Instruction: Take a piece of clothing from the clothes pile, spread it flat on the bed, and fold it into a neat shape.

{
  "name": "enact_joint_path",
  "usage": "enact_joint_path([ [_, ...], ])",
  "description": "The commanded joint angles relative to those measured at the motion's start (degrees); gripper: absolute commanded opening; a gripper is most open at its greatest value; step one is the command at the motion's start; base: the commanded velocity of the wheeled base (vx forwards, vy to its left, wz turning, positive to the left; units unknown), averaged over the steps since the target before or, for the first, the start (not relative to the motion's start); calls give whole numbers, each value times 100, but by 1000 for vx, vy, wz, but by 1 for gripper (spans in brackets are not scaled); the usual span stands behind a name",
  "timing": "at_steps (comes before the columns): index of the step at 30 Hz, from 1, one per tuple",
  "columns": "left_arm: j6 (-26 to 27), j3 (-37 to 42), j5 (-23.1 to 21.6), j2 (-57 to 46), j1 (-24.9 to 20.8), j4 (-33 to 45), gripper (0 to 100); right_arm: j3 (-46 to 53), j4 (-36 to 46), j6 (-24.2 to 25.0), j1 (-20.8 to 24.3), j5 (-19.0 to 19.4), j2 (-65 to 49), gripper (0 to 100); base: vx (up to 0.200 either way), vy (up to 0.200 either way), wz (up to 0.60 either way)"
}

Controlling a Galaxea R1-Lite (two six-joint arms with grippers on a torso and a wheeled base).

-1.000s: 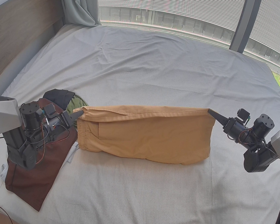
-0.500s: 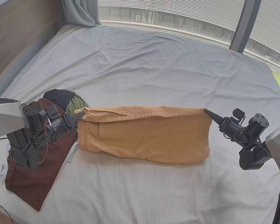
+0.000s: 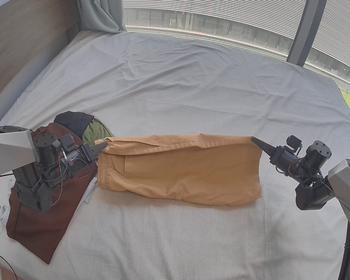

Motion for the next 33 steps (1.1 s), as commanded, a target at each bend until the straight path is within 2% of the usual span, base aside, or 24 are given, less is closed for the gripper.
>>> enact_joint_path([
  [1, -3, -40, -1, 66, -10, 6, 0, -129, 62, -1, 13, 1, 92, 0, 0, 0, 0],
  [3, -12, -67, -1, 75, -10, -3, 0, -146, 71, -1, 13, 1, 92, 0, 0, 0, 0],
  [4, -12, -93, 16, 110, -10, 6, 100, -243, 80, 7, 4, 1, 162, 100, 0, 0, 0],
  [7, -65, -225, 16, 154, 34, -3, 100, -445, 106, 7, -4, 1, 294, 100, 0, 0, 0],
  [10, -258, -225, 16, 119, 78, -12, 100, -349, 115, 7, -22, -17, 294, 100, 0, 0, 0],
  [13, -232, -172, 25, 66, 95, -12, 100, -208, 106, -1, -31, -17, 241, 100, 0, 0, 0],
  [18, -214, 294, 113, -347, -1, -12, 100, 530, 18, -37, 22, -17, -154, 100, 0, 0, 0],
  [24, -188, 830, 51, -734, -115, -12, 100, 2007, -755, -54, 277, -43, -761, 100, 0, 0, 0],
  [26, -91, 847, -1, -734, -115, -12, 100, 2534, -1010, -54, 347, -245, -866, 100, 0, 0, 0],
  [30, 348, 847, -45, -760, -107, -12, 100, 3237, -1300, -81, 541, -966, -963, 100, 0, 0, 0],
  [33, 533, 865, -45, -778, -151, -12, 100, 3519, -1291, -125, 576, -1177, -1095, 100, 0, 0, 0],
])
